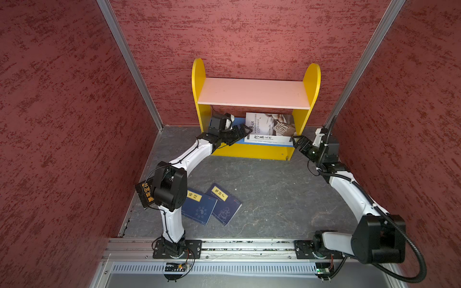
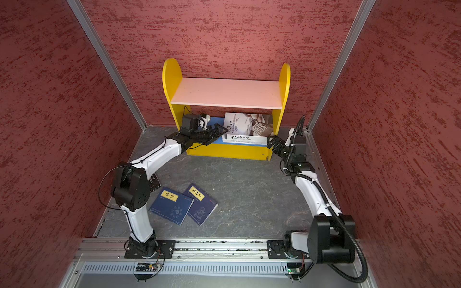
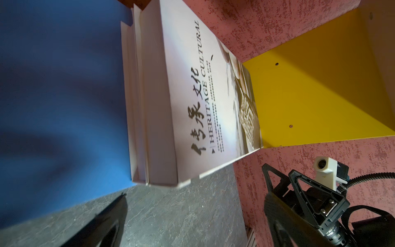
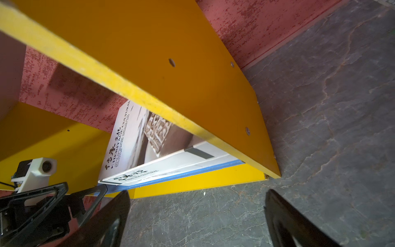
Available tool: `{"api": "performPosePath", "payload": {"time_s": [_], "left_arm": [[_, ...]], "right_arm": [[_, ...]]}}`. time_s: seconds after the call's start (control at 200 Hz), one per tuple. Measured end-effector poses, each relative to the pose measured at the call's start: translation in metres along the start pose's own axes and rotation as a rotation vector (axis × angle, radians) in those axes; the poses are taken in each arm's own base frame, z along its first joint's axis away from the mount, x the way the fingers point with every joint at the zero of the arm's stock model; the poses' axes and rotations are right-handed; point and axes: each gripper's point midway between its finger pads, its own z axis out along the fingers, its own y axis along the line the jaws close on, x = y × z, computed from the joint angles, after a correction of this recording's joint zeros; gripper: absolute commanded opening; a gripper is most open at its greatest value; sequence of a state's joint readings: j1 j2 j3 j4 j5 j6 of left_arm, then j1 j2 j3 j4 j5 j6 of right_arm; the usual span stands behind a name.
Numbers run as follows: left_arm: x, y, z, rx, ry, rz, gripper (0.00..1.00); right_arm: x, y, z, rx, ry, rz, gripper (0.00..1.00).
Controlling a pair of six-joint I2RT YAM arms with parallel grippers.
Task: Stacking books/files
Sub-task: Place the book at the bookshelf, then pick up the book from the book.
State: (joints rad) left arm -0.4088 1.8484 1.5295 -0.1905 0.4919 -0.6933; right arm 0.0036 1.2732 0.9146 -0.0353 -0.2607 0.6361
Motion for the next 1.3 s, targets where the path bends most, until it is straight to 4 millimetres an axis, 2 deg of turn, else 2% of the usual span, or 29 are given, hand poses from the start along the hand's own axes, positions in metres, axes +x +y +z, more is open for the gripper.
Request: {"api": "performPosePath", "payload": {"time_s": [0.2, 0.346, 0.501, 0.636, 0.797, 0.912, 1.092, 1.303], "left_arm": [[0.043, 0.014, -0.023, -0.106, 0.026, -0.022, 0.99], [0.072, 0.034, -0.050, -0.224, 0.019, -0.075, 0.99], [0.099, 0.074, -0.097, -0.395, -0.034, -0.213, 0.99], [0.131, 0.123, -0.149, -0.568, -0.084, -0.380, 0.99], [0.175, 0.178, -0.208, -0.729, -0.150, -0.598, 1.00], [0.201, 0.203, -0.236, -0.777, -0.200, -0.721, 0.99], [0.229, 0.225, -0.255, -0.811, -0.228, -0.845, 1.00], [0.254, 0.241, -0.257, -0.836, -0.195, -0.916, 0.99]], "right_arm": [[0.010, -0.002, -0.019, -0.002, -0.001, 0.012, 0.99], [0.022, -0.003, -0.035, -0.009, 0.001, 0.028, 0.99], [0.040, 0.001, -0.044, -0.027, 0.028, 0.046, 0.99], [0.070, 0.019, -0.037, -0.067, 0.110, 0.031, 0.99], [0.131, 0.059, -0.012, -0.123, 0.296, -0.042, 0.99], [0.176, 0.107, 0.012, -0.180, 0.421, -0.147, 0.98], [0.241, 0.192, 0.040, -0.321, 0.557, -0.305, 0.96], [0.314, 0.261, 0.058, -0.467, 0.706, -0.430, 0.92]]}}
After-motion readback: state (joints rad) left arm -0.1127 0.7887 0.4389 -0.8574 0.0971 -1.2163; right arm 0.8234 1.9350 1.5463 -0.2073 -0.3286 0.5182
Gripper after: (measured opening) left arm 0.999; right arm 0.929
